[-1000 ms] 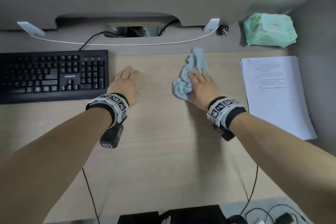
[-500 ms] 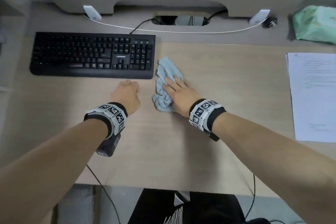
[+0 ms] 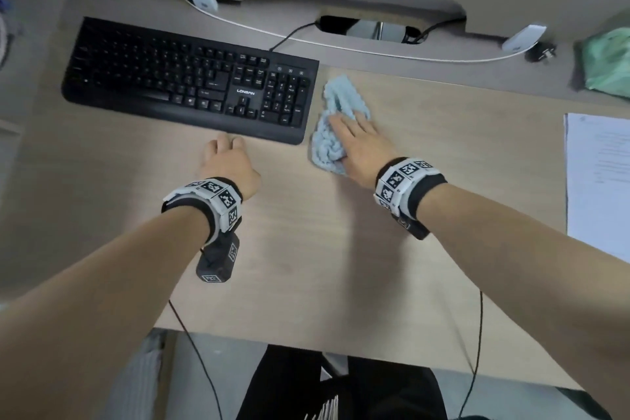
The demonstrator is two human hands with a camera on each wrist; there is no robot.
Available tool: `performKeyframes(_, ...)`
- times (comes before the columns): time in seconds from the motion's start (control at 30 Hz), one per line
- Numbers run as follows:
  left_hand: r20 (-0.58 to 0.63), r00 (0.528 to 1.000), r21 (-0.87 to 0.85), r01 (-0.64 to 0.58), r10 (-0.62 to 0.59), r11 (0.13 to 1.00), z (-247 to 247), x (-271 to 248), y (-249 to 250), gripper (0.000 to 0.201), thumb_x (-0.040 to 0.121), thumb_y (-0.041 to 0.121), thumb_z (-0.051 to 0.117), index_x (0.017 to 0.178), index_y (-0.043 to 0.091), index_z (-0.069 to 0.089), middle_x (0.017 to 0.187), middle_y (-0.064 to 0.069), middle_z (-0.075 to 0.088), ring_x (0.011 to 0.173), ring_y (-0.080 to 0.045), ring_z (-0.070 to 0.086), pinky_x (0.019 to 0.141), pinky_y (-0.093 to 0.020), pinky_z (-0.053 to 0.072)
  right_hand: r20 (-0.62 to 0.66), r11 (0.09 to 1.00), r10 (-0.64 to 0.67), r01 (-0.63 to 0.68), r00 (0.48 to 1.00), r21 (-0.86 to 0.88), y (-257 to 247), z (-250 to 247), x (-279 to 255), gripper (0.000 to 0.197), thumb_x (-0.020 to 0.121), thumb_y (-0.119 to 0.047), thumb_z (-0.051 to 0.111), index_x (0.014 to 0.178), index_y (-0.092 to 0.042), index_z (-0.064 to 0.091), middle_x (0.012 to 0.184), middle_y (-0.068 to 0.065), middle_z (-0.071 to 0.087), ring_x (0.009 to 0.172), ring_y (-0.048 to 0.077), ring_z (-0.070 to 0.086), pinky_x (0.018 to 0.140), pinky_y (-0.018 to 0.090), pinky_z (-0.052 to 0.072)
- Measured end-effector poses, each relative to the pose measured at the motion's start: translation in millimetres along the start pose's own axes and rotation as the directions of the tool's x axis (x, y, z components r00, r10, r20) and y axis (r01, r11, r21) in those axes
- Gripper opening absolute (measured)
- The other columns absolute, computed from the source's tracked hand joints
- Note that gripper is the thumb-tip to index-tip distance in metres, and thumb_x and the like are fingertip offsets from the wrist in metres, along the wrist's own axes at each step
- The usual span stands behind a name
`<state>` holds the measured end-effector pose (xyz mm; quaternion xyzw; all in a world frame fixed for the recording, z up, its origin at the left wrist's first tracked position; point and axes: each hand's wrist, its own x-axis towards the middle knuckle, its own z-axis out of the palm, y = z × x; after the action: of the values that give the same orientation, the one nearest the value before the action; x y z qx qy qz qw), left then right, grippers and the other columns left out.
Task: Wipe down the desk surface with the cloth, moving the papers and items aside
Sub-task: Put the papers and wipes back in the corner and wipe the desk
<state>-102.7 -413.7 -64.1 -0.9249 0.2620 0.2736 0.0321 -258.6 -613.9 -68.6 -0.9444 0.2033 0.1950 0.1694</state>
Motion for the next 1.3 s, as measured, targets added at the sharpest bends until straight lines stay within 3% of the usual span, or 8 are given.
performKeyframes(0.17,0.008,1.0,0.022,0.001,-0.001,1.0,-3,-2,3,0.063,0.086,0.021,0.051,0.143,0.006,0.03,0.156,-0.013,0.018,0.14,-0.034,0.019,0.115,-0.044,0.028,-0.04,0.965,0.261,-0.26,0.964,0.044,43,-16,4,0.08,0.091,-0.039,0.058,0.154,-0.013,0.017,0.164,0.003,0.004,0.149,0.038,0.005,0.12,0.055,0.016)
performKeyframes(0.33,0.044,0.999,0.077,-0.013,0.01,0.997,-13,-11,16,0.052,0.083,0.021,0.05,0.132,0.005,0.042,0.141,-0.018,0.036,0.129,-0.037,0.034,0.107,-0.045,0.036,-0.018,0.993,0.12,-0.12,0.993,0.004,-4,9,-10,0.08,0.091,-0.033,0.057,0.155,-0.014,0.013,0.165,0.004,0.004,0.15,0.037,0.002,0.12,0.053,0.014)
performKeyframes(0.47,0.004,0.975,0.064,-0.223,0.224,0.973,-13,-26,53,0.034,0.086,0.02,0.046,0.115,0.006,0.056,0.124,-0.018,0.051,0.114,-0.034,0.05,0.096,-0.043,0.046,-0.058,0.982,0.186,-0.185,0.981,0.022,39,17,-44,0.085,0.091,-0.039,0.06,0.156,-0.025,0.009,0.164,0.002,0.009,0.15,0.036,0.005,0.12,0.051,0.016)
performKeyframes(0.63,0.014,0.873,-0.011,-0.487,0.487,0.873,3,-37,124,0.046,0.091,0.02,0.045,0.137,0.011,0.046,0.144,-0.011,0.042,0.131,-0.03,0.038,0.11,-0.041,0.036,-0.065,0.883,0.465,-0.457,0.883,0.106,131,23,-92,0.081,0.089,-0.044,0.056,0.155,-0.026,0.013,0.164,0.008,0.007,0.149,0.041,0.006,0.12,0.055,0.017)
performKeyframes(0.83,0.036,0.896,0.122,-0.443,0.442,0.888,16,-22,173,0.065,0.088,0.028,0.051,0.148,0.017,0.028,0.16,-0.009,0.014,0.146,-0.029,0.014,0.118,-0.045,0.023,-0.059,0.742,0.665,-0.649,0.745,0.166,201,28,-131,0.083,0.089,-0.054,0.043,0.156,-0.016,0.012,0.162,0.019,0.009,0.148,0.044,0.01,0.121,0.051,0.01)
performKeyframes(0.93,0.034,0.911,0.163,-0.411,0.411,0.897,20,-18,183,0.065,0.087,0.028,0.053,0.147,0.017,0.03,0.159,-0.008,0.015,0.146,-0.03,0.014,0.117,-0.045,0.026,-0.081,0.753,0.657,-0.649,0.75,0.106,219,23,-134,0.091,0.078,-0.065,0.028,0.154,-0.016,0.013,0.161,0.02,0.013,0.148,0.041,0.013,0.12,0.051,0.015)
performKeyframes(1.1,0.076,0.917,0.191,-0.399,0.392,0.897,22,-15,180,0.069,0.088,0.026,0.051,0.15,0.017,0.023,0.163,-0.007,0.007,0.148,-0.031,0.009,0.119,-0.043,0.021,-0.082,0.76,0.646,-0.63,0.759,0.158,216,3,-105,0.081,0.092,-0.042,0.052,0.155,-0.012,0.013,0.162,0.021,0.006,0.147,0.048,0.006,0.119,0.053,0.013)
performKeyframes(1.3,0.066,0.909,0.182,-0.417,0.412,0.89,21,-20,178,0.073,0.085,0.018,0.051,0.151,0.017,0.021,0.163,-0.001,0.004,0.148,-0.027,0.007,0.119,-0.036,0.018,-0.052,0.897,0.439,-0.436,0.897,0.07,163,-13,-58,0.091,0.089,-0.05,0.057,0.155,-0.011,0.009,0.163,0.019,0.002,0.148,0.046,0.003,0.12,0.053,0.013)
